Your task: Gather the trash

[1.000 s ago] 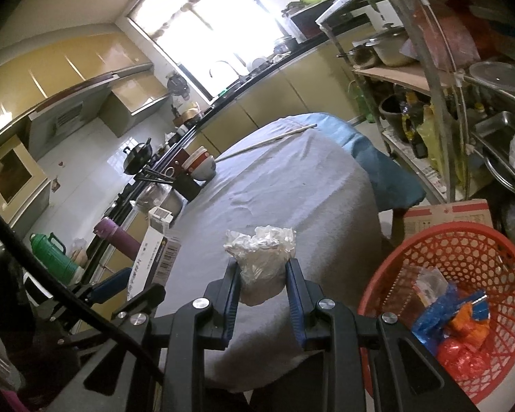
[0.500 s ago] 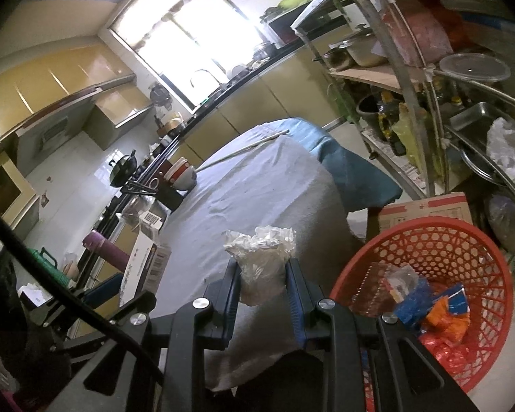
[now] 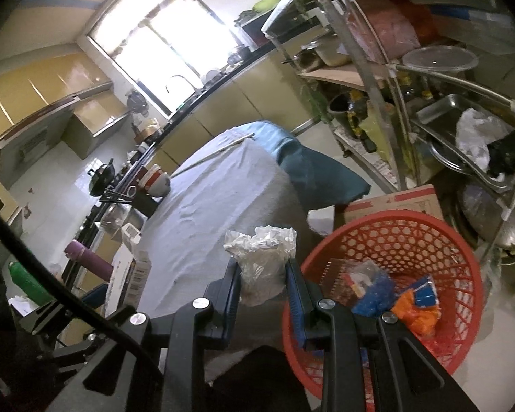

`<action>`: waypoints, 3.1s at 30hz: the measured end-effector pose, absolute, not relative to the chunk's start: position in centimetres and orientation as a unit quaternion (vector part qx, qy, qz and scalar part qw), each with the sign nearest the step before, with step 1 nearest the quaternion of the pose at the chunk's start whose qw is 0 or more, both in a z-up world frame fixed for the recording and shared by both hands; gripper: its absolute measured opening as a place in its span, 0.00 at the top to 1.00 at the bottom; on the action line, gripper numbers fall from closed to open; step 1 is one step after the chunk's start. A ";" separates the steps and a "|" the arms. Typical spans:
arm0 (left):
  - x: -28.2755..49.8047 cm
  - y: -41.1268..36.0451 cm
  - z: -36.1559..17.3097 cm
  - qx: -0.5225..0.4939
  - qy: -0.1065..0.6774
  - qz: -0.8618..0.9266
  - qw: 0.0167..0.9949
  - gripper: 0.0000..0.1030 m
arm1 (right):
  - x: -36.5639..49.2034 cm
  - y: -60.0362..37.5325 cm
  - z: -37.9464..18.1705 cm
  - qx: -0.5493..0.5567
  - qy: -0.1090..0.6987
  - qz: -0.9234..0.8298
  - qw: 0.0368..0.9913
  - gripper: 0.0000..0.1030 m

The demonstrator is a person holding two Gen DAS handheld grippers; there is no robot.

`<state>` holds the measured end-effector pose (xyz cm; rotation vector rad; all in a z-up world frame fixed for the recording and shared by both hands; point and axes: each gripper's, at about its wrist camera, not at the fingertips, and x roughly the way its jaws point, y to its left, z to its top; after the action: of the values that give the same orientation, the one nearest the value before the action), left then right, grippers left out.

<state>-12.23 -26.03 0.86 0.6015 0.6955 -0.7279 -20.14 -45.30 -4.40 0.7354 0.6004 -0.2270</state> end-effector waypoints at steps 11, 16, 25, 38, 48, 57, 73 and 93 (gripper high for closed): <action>-12.9 -29.4 -3.7 0.269 0.411 -0.470 0.733 0.50 | -22.5 -48.9 -10.0 0.386 0.357 -0.204 0.826 0.70; -12.3 -31.1 -5.1 0.256 0.440 -0.501 0.700 0.49 | -23.7 -49.9 -11.2 0.417 0.364 -0.216 0.804 0.65; -8.5 -25.3 -0.1 0.205 0.392 -0.434 0.785 0.40 | -22.2 -47.4 -5.1 0.353 0.314 -0.193 0.860 0.33; -4.5 -6.8 7.6 0.146 0.306 -0.108 0.934 0.24 | -9.8 -28.0 4.8 0.179 0.304 0.010 0.936 0.33; -4.3 0.0 9.4 0.099 0.281 -0.037 0.954 0.24 | -7.8 -18.8 7.0 0.078 0.294 0.005 0.952 0.33; -3.7 1.8 10.0 0.076 0.275 -0.035 0.958 0.24 | -6.8 -15.8 7.8 0.051 0.298 0.016 0.953 0.33; -2.9 4.0 9.6 0.062 0.282 -0.027 0.957 0.24 | -4.9 -14.2 7.5 0.043 0.303 0.020 0.952 0.33; -1.5 5.0 9.0 0.054 0.294 -0.017 0.954 0.24 | -2.8 -13.5 7.0 0.040 0.313 0.027 0.949 0.33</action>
<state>-1.50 5.00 8.98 0.1089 0.5971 -0.0344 -2.82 -13.45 7.01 0.0810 0.6362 0.0542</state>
